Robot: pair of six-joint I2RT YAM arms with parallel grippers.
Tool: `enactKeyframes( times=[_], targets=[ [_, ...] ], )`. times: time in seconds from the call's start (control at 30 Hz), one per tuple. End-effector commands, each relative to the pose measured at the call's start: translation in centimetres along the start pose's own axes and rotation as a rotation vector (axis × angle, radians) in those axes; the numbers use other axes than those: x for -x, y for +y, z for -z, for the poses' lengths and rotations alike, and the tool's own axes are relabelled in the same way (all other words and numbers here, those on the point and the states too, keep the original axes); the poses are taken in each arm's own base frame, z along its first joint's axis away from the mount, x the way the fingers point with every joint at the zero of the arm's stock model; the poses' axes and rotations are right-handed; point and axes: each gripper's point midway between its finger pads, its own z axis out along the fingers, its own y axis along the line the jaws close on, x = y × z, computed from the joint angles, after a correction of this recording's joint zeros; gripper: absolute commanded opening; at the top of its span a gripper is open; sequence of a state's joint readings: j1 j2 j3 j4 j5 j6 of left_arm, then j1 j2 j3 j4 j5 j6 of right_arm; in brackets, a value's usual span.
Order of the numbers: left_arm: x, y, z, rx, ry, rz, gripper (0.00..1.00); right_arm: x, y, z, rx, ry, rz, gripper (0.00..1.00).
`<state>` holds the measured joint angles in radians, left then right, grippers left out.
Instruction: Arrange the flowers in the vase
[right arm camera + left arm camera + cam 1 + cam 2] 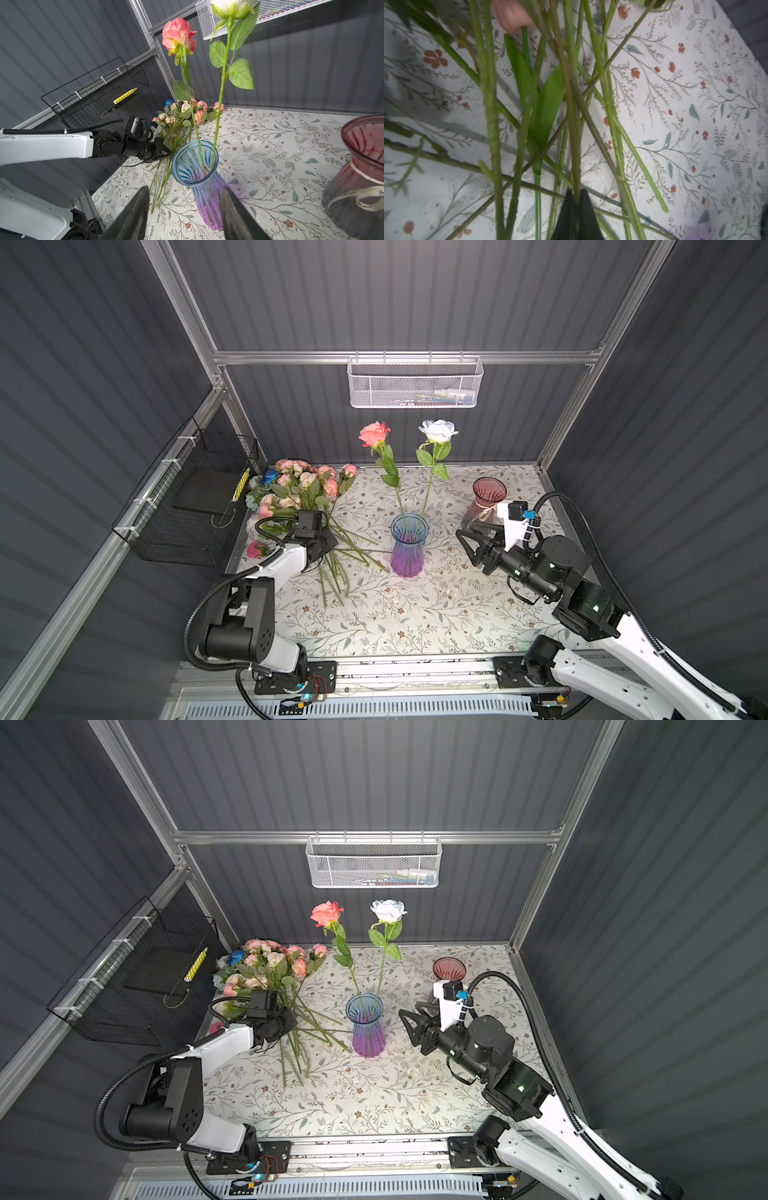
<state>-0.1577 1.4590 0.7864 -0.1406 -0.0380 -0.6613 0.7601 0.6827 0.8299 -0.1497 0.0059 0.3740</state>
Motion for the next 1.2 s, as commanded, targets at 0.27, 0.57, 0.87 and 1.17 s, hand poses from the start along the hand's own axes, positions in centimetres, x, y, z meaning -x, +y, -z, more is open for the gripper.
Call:
enactKeyframes(
  times=[0.27, 0.57, 0.87, 1.17],
  targets=[
    [1.4, -3.5, 5.5, -0.147, -0.017, -0.024, 0.00, -0.2, -0.2, 0.1, -0.003, -0.005, 0.001, 0.59],
    [0.4, -2.6, 5.7, -0.126, 0.003, 0.003, 0.48, -0.5, -0.2, 0.1, 0.002, -0.001, -0.016, 0.62],
    [2.4, -4.8, 2.7, -0.200, -0.017, 0.073, 0.45, -0.9, -0.4, 0.0, -0.001, 0.003, -0.023, 0.61],
    [2.8, -4.5, -2.1, -0.167, -0.014, 0.112, 0.41, -0.9, -0.6, 0.2, -0.016, 0.008, -0.007, 0.61]
  ],
)
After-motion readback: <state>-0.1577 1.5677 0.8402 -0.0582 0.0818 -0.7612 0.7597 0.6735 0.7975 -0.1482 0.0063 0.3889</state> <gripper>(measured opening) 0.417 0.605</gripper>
